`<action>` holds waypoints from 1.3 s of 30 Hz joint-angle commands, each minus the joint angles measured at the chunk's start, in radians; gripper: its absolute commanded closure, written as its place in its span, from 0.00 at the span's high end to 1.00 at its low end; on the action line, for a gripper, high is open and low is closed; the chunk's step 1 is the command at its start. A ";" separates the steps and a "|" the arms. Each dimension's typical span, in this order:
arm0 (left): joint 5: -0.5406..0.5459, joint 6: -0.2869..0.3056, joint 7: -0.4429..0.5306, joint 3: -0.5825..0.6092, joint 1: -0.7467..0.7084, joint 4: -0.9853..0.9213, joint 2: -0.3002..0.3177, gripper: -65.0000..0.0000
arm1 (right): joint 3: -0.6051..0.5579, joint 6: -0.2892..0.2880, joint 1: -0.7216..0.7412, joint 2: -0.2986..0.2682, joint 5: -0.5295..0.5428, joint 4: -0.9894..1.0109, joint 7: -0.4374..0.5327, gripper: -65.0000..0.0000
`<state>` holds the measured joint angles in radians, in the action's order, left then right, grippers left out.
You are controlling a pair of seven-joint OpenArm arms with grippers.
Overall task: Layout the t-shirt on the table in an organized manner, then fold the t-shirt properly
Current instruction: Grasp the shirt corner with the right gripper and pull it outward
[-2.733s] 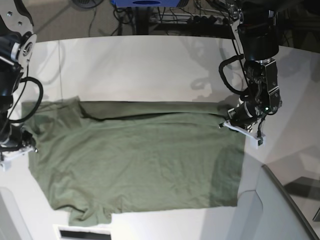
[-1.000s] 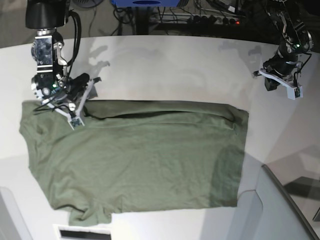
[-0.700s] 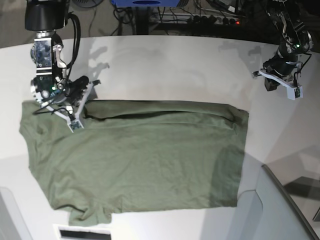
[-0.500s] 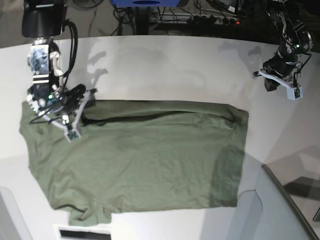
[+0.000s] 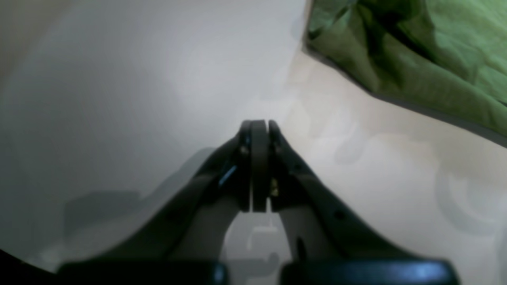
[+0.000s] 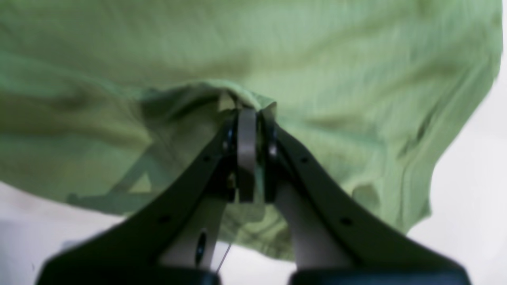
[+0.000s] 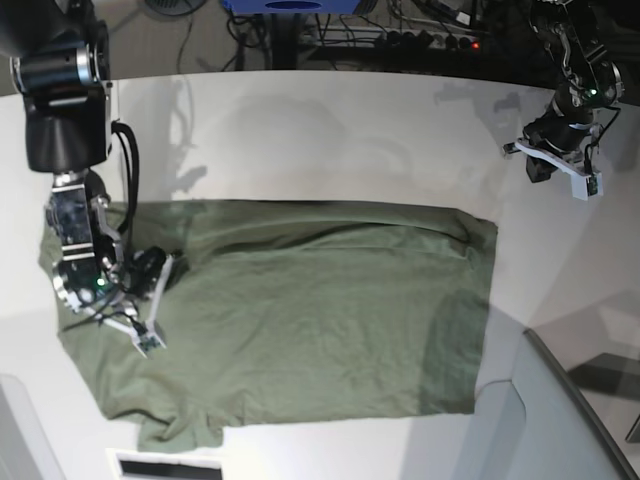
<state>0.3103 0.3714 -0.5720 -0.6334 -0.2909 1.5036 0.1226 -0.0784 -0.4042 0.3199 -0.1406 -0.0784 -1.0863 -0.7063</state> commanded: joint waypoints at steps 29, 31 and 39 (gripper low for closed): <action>0.010 0.005 0.016 0.005 -0.004 0.016 0.015 0.31 | 1.017 0.009 -0.074 0.195 0.372 -0.438 -0.263 0.78; 0.010 0.007 0.016 0.005 -0.001 0.016 0.015 0.35 | 1.112 0.009 -0.098 0.200 0.432 -0.432 -0.292 0.78; 0.010 0.007 0.016 0.005 -0.001 0.019 0.015 0.34 | 1.290 0.011 -0.149 0.198 0.567 -0.289 -0.307 0.78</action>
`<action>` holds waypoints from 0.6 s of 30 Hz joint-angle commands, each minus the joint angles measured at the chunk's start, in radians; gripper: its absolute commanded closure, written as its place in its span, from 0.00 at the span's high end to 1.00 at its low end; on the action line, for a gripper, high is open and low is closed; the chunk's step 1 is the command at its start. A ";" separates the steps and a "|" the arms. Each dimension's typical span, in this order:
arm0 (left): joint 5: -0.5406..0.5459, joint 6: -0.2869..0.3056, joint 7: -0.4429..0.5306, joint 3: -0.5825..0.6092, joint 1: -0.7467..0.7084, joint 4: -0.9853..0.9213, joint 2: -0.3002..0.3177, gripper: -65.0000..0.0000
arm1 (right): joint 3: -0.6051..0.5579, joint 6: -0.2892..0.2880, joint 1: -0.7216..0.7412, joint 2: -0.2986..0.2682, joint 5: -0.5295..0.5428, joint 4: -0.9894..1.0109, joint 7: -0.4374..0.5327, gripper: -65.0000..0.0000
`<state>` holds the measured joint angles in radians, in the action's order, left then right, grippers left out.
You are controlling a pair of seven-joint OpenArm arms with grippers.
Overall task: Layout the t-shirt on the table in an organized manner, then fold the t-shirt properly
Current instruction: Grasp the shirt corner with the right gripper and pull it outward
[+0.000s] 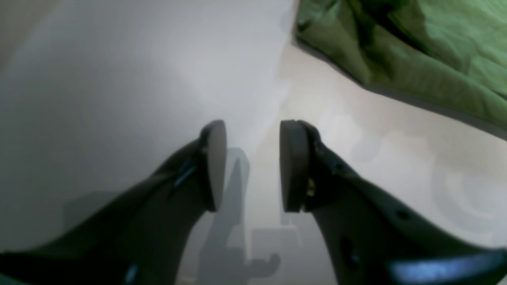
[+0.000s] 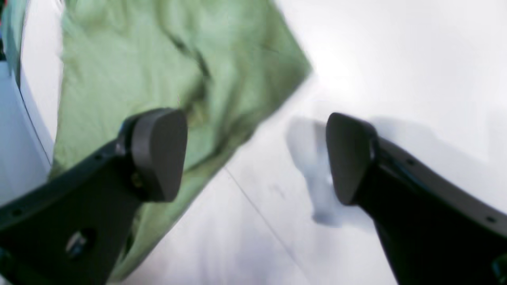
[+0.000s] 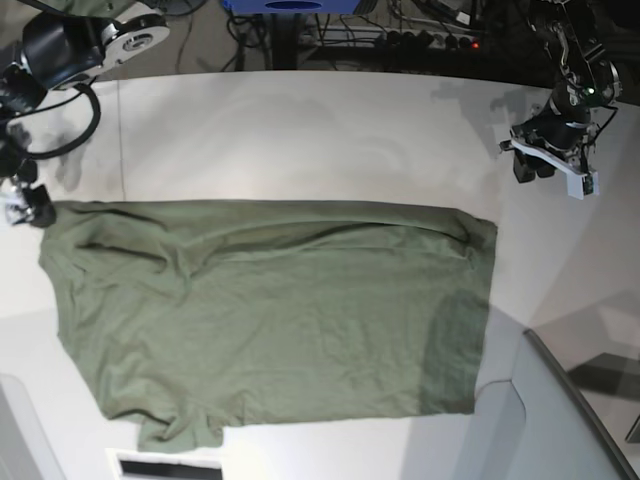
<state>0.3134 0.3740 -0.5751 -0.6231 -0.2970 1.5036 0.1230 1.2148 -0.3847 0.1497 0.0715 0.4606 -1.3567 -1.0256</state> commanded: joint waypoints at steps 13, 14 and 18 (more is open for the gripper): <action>0.007 0.004 0.019 -0.014 0.000 0.022 0.020 0.34 | 0.010 -0.013 0.058 -0.062 0.028 0.251 0.155 0.77; 0.007 0.004 0.019 -0.014 0.000 0.022 0.020 0.34 | 0.015 -0.013 0.069 -0.065 0.028 0.274 0.169 0.77; 0.007 0.004 0.019 -0.014 0.000 0.024 0.022 0.34 | 0.018 -0.013 0.078 -0.094 0.030 0.348 0.232 0.77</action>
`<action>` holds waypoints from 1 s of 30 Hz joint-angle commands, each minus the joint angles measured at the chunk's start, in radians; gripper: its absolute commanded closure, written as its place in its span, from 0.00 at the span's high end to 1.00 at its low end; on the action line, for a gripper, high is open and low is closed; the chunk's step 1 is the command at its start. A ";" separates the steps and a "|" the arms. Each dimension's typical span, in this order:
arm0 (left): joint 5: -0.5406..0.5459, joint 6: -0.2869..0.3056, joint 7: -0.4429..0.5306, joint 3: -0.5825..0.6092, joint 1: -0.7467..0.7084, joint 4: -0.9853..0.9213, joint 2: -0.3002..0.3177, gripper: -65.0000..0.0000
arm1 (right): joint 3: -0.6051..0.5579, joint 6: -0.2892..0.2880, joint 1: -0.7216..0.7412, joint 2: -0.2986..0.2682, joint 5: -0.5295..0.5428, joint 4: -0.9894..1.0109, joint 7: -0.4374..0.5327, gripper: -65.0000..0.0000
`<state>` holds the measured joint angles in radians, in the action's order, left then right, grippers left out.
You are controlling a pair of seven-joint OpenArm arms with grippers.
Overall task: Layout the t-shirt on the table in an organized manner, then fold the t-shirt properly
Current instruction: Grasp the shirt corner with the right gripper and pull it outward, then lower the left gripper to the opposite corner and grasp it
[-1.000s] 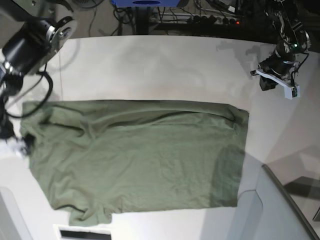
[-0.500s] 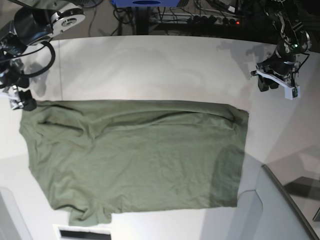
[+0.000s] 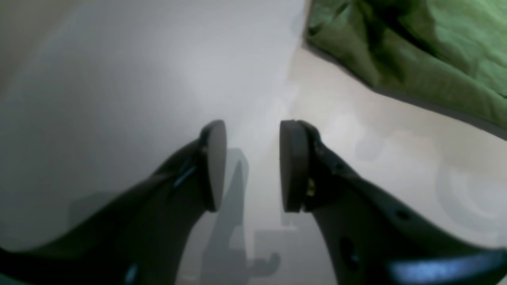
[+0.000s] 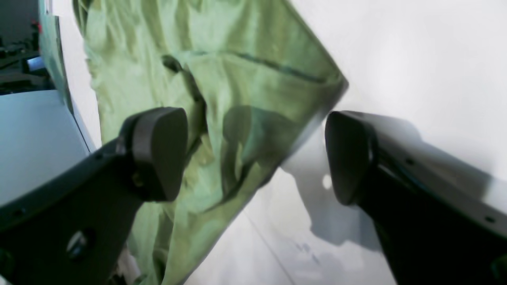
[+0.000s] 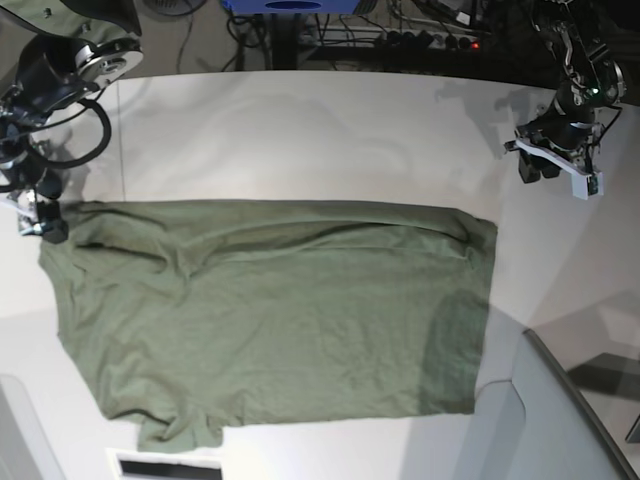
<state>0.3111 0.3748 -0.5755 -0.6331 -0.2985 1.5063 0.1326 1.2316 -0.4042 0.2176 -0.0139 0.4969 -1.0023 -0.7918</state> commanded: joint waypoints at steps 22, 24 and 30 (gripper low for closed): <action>0.009 0.003 0.019 -0.004 0.002 0.021 0.012 0.34 | 0.003 0.003 0.036 -0.067 -0.007 0.132 0.093 0.49; 0.009 0.003 0.019 -0.004 0.002 0.020 0.012 0.34 | 0.003 0.003 0.047 -0.088 -0.007 0.191 0.108 0.49; 0.009 0.003 0.019 -0.004 0.002 0.020 0.012 0.34 | 0.003 0.001 0.047 -0.110 -0.007 0.237 0.133 0.47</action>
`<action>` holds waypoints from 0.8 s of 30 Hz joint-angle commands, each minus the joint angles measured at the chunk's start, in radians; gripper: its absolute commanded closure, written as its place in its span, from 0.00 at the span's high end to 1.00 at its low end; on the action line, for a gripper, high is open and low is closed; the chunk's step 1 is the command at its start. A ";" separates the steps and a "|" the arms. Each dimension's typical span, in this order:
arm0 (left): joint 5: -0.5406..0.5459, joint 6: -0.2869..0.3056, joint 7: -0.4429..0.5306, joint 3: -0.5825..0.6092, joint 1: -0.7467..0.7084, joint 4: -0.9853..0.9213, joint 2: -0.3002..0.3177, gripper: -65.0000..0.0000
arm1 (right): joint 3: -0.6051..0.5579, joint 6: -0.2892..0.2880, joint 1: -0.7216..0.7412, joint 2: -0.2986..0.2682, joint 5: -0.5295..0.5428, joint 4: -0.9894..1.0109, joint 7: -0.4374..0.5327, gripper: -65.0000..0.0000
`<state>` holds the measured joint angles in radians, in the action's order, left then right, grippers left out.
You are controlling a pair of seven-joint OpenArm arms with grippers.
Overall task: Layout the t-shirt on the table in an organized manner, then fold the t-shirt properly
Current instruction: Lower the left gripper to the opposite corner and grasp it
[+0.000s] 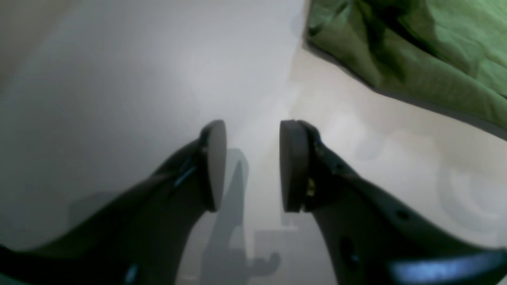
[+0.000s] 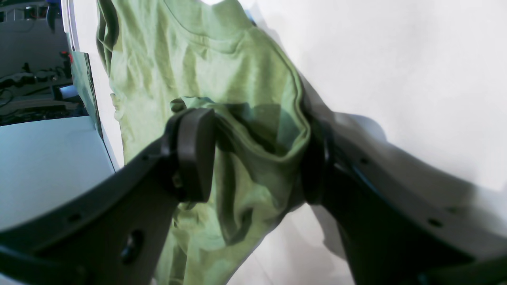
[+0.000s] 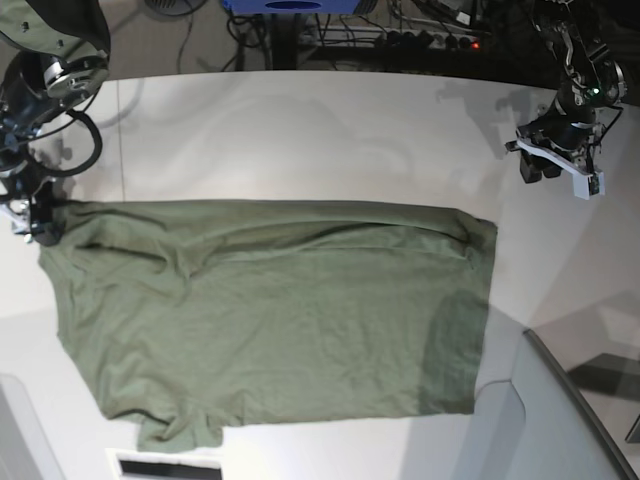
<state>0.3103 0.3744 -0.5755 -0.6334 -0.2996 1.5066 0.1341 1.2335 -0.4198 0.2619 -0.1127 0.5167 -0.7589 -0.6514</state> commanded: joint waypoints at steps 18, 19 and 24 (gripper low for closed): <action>0.010 0.004 0.019 -0.004 0.012 0.013 0.006 0.35 | 0.001 0.022 0.004 -0.011 -0.026 0.000 -0.032 0.00; 0.010 0.004 0.019 -0.004 0.013 0.013 0.003 0.35 | 0.001 0.022 0.006 -0.011 -0.026 0.000 -0.032 0.00; 0.013 0.004 0.019 -0.003 0.066 -0.030 -0.026 0.36 | 0.001 0.022 0.006 -0.006 -0.026 0.000 -0.032 0.00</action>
<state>0.3138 0.3740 -0.5724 -0.6350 -0.2394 1.4639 0.1017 1.2335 -0.4011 0.2543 -0.1104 0.4942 -0.7506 -0.6773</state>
